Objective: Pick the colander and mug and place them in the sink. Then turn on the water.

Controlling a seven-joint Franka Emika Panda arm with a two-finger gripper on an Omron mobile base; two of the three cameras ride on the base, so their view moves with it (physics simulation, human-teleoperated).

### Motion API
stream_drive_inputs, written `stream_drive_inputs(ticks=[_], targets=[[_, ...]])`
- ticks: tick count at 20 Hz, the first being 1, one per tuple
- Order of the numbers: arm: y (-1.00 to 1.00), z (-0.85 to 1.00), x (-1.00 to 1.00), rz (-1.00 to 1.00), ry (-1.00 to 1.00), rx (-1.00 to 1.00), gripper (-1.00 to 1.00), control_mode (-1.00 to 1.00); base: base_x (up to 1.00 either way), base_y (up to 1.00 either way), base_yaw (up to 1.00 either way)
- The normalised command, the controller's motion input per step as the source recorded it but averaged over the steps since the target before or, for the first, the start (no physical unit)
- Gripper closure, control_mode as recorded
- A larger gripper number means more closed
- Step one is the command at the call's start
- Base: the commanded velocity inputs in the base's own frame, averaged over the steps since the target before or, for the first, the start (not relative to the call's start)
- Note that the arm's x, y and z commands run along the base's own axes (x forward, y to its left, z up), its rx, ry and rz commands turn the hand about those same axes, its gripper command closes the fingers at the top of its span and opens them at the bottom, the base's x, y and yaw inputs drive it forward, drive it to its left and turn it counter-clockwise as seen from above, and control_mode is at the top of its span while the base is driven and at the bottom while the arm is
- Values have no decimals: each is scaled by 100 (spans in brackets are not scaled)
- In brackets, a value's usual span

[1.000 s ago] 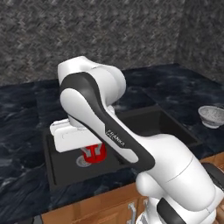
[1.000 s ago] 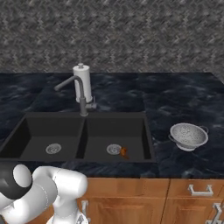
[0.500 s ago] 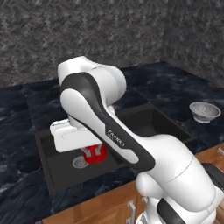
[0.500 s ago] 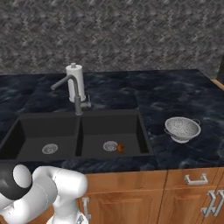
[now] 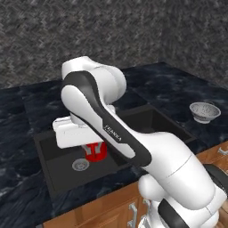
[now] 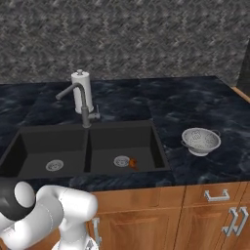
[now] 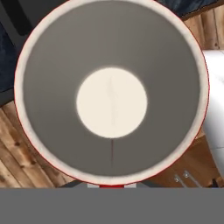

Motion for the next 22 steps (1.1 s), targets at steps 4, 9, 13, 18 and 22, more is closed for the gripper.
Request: stream_drive_inputs(ticks=[4, 9, 13, 18, 22], targets=[[3, -22, 63, -11, 2, 1, 100, -100, 0, 0, 0], [9, -31, 62, -8, 4, 0, 100, -100, 0, 0, 0], [17, -38, 30, -5, 1, -2, 100, -100, 0, 0, 0], [30, -52, 29, -2, 1, -6, 100, -100, 0, 0, 0], [15, -31, 69, 0, 10, -2, 100, -100, 0, 0, 0]])
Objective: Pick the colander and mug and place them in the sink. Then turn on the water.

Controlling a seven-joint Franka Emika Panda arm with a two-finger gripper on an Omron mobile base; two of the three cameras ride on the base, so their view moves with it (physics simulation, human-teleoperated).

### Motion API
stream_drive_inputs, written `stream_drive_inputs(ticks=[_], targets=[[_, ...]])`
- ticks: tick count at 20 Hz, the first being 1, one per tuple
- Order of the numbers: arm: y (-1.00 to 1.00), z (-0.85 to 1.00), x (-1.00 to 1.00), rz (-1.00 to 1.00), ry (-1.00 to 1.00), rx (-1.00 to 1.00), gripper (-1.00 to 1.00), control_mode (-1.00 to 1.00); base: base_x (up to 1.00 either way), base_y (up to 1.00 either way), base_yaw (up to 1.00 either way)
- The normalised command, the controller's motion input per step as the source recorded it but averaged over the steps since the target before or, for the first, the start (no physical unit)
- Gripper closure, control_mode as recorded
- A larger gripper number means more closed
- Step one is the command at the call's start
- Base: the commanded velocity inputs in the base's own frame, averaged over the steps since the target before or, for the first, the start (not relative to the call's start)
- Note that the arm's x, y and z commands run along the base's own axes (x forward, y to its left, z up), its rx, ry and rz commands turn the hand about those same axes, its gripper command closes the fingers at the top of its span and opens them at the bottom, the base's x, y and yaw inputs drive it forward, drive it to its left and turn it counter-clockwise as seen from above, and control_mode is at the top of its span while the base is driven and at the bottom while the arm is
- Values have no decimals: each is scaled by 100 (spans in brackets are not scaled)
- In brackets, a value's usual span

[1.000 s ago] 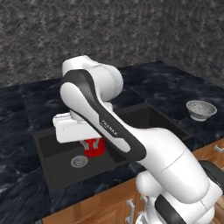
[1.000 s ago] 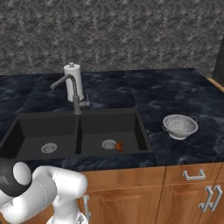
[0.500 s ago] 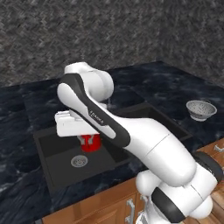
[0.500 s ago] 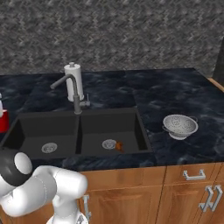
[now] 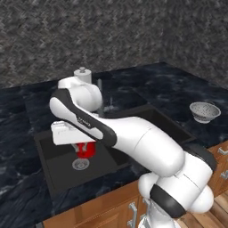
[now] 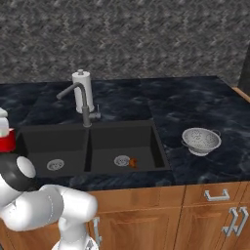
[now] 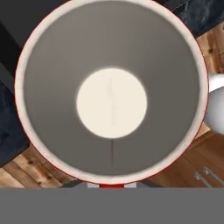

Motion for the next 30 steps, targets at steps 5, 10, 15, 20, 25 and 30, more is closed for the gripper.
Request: stream_drive_inputs(ticks=[5, 10, 15, 20, 25, 30], targets=[[12, -33, 75, 0, 19, -2, 100, -100, 0, 0, 0], [37, -41, 58, 0, 18, -7, 100, -100, 0, 0, 0], [36, -38, 42, -1, 6, -11, 100, -100, 0, 0, 0], [18, -31, 42, -2, 4, -12, 100, -100, 0, 0, 0], [5, -27, 32, -1, 3, -11, 100, -100, 0, 0, 0], [0, -33, 16, 1, -4, 3, 100, -100, 0, 0, 0]])
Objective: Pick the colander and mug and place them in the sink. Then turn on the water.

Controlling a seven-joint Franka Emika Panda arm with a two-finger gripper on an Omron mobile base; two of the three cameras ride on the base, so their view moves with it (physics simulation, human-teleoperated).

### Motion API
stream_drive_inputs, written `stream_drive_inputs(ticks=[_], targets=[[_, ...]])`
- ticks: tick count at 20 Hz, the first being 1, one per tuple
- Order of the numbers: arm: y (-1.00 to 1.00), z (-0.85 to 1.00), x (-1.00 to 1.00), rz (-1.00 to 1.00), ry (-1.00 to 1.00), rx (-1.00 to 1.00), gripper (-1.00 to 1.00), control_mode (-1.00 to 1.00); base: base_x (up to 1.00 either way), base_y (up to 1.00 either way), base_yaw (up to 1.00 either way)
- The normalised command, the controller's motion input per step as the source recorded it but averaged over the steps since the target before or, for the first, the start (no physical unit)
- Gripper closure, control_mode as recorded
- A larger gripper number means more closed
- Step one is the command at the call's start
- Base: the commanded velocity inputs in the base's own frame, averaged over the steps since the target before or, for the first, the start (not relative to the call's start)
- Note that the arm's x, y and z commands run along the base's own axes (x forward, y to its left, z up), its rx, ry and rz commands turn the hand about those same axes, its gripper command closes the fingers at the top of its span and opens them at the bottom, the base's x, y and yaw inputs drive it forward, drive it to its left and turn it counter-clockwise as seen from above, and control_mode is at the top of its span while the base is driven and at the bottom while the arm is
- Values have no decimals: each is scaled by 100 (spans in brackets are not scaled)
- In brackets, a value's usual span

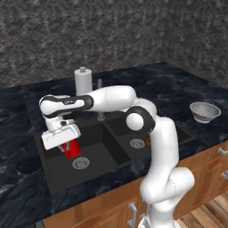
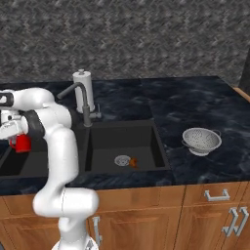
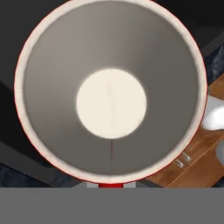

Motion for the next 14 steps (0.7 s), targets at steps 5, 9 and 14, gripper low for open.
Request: stream_drive_inputs(ticks=[5, 9, 14], targets=[[-4, -36, 4, 5, -15, 18, 100, -100, 0, 0, 0], [-6, -13, 13, 5, -15, 22, 100, -100, 0, 0, 0], [-8, -6, 15, 2, -12, 17, 100, -100, 0, 0, 0]])
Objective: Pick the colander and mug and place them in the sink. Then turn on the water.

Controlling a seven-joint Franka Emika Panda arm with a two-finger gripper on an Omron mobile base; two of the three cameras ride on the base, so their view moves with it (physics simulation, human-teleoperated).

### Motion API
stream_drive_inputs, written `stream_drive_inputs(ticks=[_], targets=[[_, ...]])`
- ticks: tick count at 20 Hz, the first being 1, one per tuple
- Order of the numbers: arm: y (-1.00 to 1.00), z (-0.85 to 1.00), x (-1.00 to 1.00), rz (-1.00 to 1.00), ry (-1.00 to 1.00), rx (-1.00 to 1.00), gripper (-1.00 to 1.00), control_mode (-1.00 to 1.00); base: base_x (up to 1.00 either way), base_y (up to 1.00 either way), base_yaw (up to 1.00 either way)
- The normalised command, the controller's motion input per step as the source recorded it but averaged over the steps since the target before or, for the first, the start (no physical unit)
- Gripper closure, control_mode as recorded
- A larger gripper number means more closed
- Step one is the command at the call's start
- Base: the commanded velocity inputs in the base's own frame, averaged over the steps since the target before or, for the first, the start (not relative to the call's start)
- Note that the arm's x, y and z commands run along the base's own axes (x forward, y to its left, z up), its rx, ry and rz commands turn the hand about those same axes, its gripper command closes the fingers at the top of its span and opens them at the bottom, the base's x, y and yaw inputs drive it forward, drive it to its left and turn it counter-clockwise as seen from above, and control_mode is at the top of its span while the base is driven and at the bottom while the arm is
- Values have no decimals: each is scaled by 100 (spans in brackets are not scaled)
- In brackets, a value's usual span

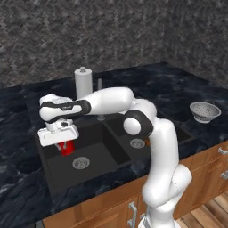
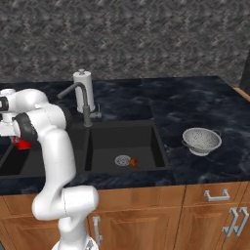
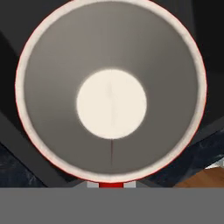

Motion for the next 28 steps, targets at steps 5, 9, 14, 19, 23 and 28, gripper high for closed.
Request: stream_drive_inputs(ticks=[5, 9, 14, 19, 23, 28], targets=[[-4, -6, 12, 0, -6, 6, 100, -100, 0, 0, 0], [0, -6, 16, 0, -3, 0, 100, -100, 0, 0, 0], [-1, -7, 16, 1, -7, 3, 100, -100, 0, 0, 0], [0, -13, 11, 2, -10, 5, 100, -100, 0, 0, 0], [0, -16, 17, 3, -8, 4, 100, -100, 0, 0, 0], [0, -21, 17, 4, -4, 5, 100, -100, 0, 0, 0]])
